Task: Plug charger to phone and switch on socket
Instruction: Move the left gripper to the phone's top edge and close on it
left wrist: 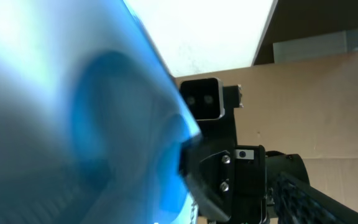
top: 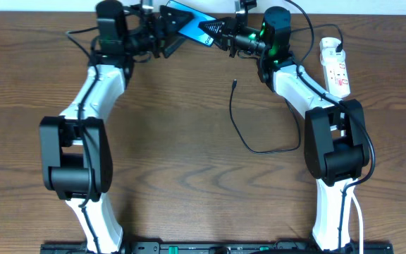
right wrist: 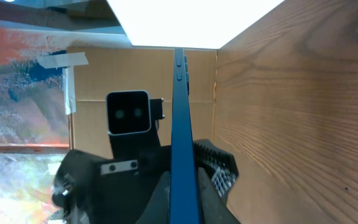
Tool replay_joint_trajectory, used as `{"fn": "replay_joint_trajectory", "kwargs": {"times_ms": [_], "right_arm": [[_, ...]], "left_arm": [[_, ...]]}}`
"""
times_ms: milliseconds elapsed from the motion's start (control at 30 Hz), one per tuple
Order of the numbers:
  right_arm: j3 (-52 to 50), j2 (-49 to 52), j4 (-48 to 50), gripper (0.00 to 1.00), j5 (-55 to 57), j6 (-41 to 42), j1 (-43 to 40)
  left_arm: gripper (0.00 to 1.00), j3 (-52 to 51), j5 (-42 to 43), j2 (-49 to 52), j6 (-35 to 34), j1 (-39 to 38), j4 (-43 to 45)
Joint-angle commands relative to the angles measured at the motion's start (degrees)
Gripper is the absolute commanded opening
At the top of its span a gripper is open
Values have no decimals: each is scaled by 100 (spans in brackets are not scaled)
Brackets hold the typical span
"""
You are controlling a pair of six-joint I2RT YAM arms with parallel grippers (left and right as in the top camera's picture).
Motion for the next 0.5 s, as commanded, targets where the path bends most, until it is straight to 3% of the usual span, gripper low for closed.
{"fn": "replay_joint_trajectory", "kwargs": {"times_ms": [0, 467], "right_arm": [[120, -125, 59, 1, 17, 13, 28], [120, -125, 61, 1, 13, -74, 50]], "left_arm": [[91, -11, -345, -52, -195, -129, 243], [91, -11, -859, -52, -444, -127, 382]]}}
